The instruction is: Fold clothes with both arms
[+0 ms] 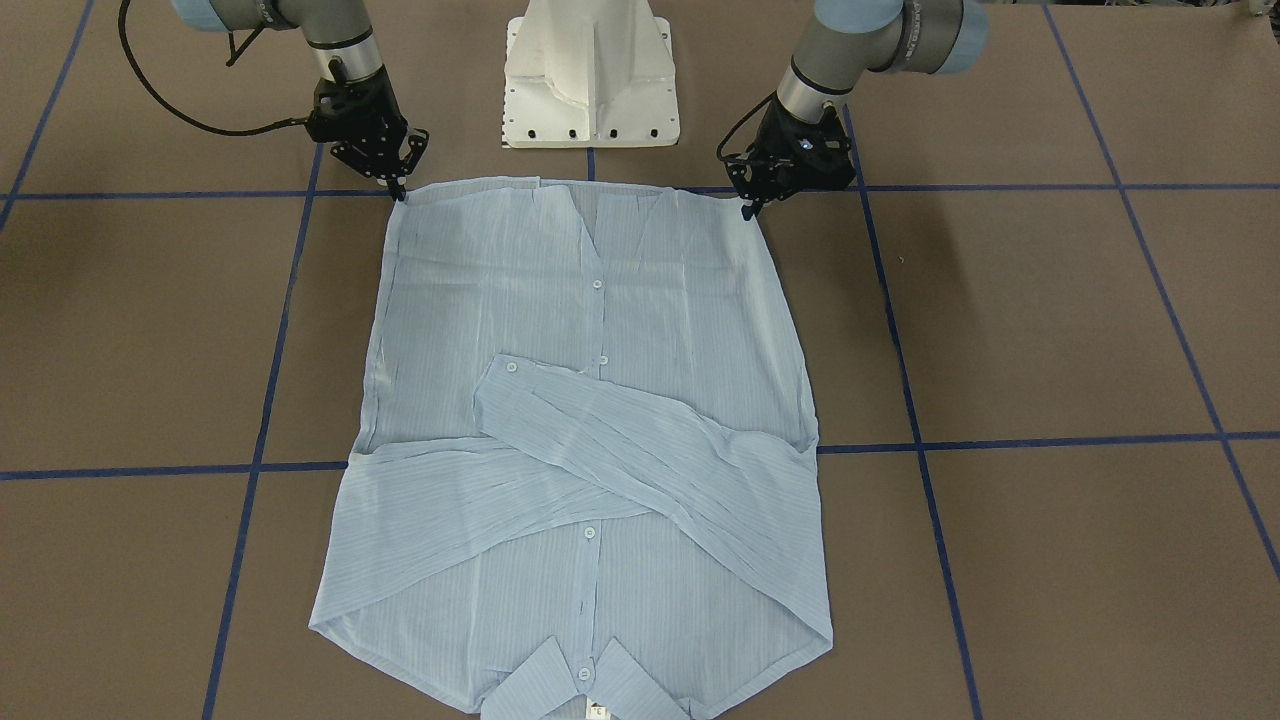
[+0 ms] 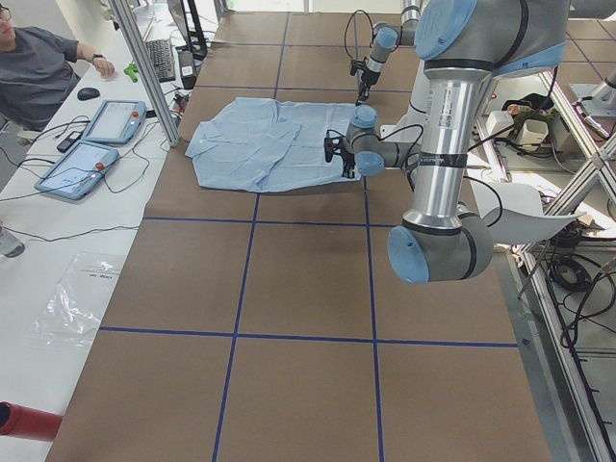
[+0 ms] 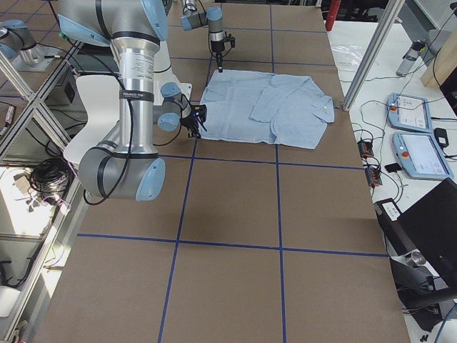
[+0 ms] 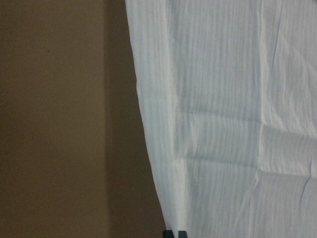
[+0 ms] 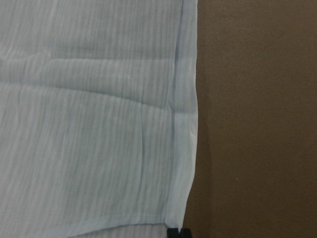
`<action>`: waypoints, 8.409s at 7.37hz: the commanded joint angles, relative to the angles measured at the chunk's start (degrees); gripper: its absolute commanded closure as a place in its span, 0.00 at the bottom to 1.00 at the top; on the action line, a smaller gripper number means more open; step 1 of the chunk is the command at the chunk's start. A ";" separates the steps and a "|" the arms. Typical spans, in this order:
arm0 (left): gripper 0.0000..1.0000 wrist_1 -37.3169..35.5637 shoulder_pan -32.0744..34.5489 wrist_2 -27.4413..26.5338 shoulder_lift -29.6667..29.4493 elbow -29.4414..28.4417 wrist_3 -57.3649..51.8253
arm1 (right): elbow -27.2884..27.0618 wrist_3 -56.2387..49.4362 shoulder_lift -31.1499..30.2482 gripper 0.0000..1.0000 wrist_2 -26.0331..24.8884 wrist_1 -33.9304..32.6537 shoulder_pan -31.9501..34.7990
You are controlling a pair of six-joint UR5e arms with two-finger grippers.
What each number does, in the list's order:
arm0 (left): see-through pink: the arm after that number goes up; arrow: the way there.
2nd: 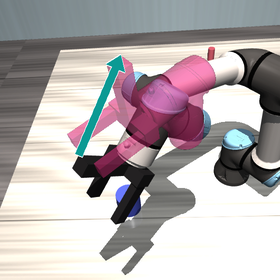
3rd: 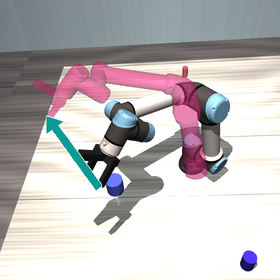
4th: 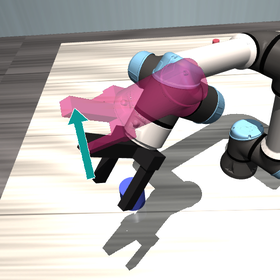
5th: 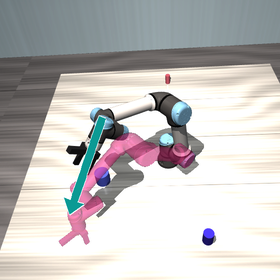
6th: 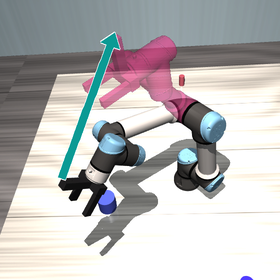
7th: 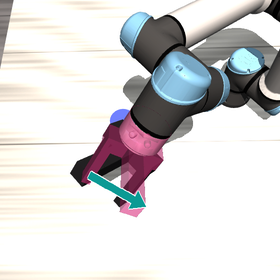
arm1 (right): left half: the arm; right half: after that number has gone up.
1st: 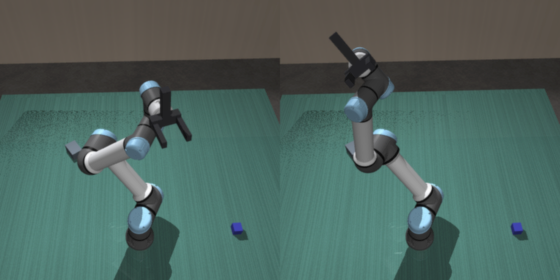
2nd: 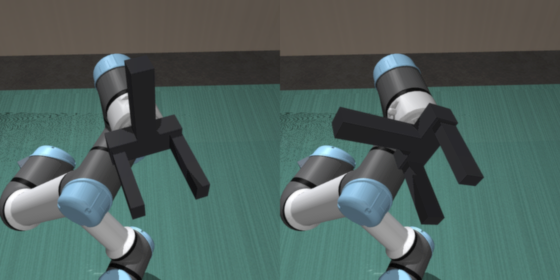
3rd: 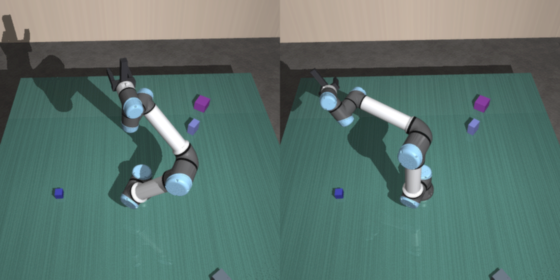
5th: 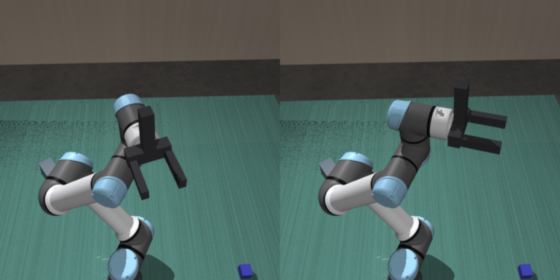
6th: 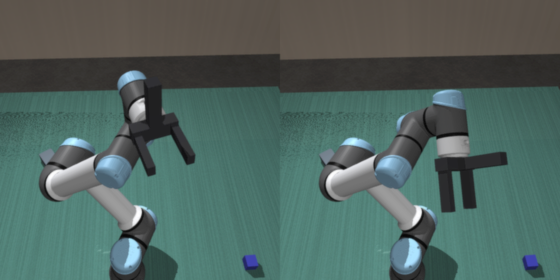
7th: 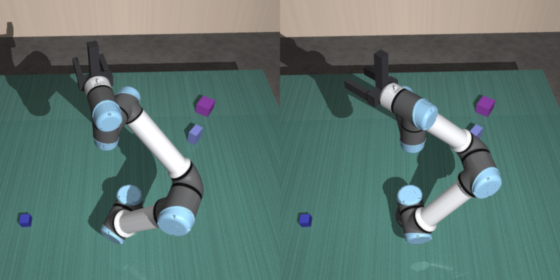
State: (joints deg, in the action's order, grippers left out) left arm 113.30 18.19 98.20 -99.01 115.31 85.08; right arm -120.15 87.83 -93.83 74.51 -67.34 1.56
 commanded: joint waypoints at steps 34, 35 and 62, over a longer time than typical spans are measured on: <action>0.00 2.89 22.85 9.79 -16.77 -20.95 -21.17 | 25.15 -23.49 32.74 0.00 23.55 -12.55 41.59; 0.00 2.80 22.24 9.99 -15.52 -19.26 -21.18 | 24.01 -23.49 32.31 0.00 24.71 -12.64 41.69; 1.00 10.25 36.28 5.86 -34.34 -60.37 -39.81 | 20.05 -21.03 32.66 0.00 24.64 -12.64 39.23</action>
State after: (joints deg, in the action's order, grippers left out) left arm 120.61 51.58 103.47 -124.92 66.78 47.04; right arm -99.12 66.50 -61.11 99.14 -79.94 41.32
